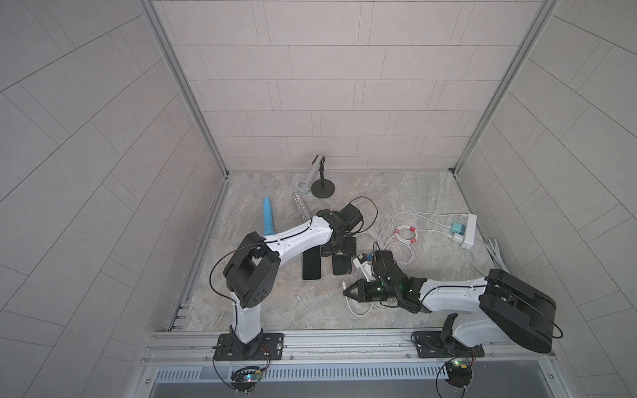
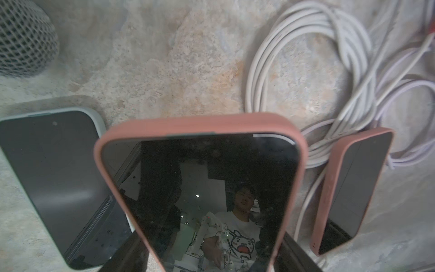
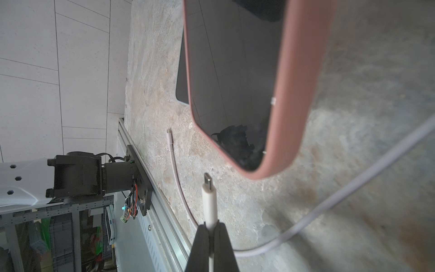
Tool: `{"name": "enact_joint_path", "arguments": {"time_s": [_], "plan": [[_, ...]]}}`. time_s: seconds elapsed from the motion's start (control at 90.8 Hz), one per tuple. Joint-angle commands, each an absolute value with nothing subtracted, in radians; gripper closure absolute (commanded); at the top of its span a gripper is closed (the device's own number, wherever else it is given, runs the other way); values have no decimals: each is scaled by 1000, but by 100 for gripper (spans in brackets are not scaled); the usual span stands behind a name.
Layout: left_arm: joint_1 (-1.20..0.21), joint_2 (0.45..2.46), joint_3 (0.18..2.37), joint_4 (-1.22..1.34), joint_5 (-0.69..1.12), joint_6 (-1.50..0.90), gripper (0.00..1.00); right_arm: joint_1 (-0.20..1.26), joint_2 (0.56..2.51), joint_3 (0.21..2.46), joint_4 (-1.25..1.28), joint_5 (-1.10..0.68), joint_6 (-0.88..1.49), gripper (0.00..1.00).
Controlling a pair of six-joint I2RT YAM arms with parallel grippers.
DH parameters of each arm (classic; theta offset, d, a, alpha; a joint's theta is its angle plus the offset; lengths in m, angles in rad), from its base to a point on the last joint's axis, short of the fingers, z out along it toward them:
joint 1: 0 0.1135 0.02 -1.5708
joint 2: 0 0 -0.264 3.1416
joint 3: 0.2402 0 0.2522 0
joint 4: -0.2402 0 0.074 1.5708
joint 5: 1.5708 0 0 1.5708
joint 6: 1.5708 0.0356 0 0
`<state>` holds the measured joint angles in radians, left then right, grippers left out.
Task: Unplug the charging cable from the phone
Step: Remove the charging cable from the phone.
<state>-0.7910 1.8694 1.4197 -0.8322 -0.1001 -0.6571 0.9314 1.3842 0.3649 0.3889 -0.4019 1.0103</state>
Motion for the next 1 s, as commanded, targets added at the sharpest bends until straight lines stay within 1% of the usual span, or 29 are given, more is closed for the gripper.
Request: {"name": "enact_joint_path", "arguments": {"time_s": [0.0, 0.341, 0.572, 0.66, 0.848, 0.991], "plan": [[-788, 1892, 1396, -807, -99, -648, 100, 936, 1391, 377, 398, -389, 1014, 100], [-789, 1957, 1370, -770, -77, -651, 100, 936, 1387, 383, 384, -385, 1014, 99], [-789, 2004, 1371, -758, -59, -647, 98, 936, 1391, 388, 367, -382, 1015, 91], [-788, 2015, 1371, -756, -61, -645, 93, 936, 1386, 399, 345, -380, 1011, 88], [-789, 2013, 1368, -757, -61, -645, 80, 936, 1350, 431, 264, -361, 989, 76], [-789, 2002, 1370, -757, -59, -640, 71, 936, 1328, 452, 208, -354, 969, 70]]}}
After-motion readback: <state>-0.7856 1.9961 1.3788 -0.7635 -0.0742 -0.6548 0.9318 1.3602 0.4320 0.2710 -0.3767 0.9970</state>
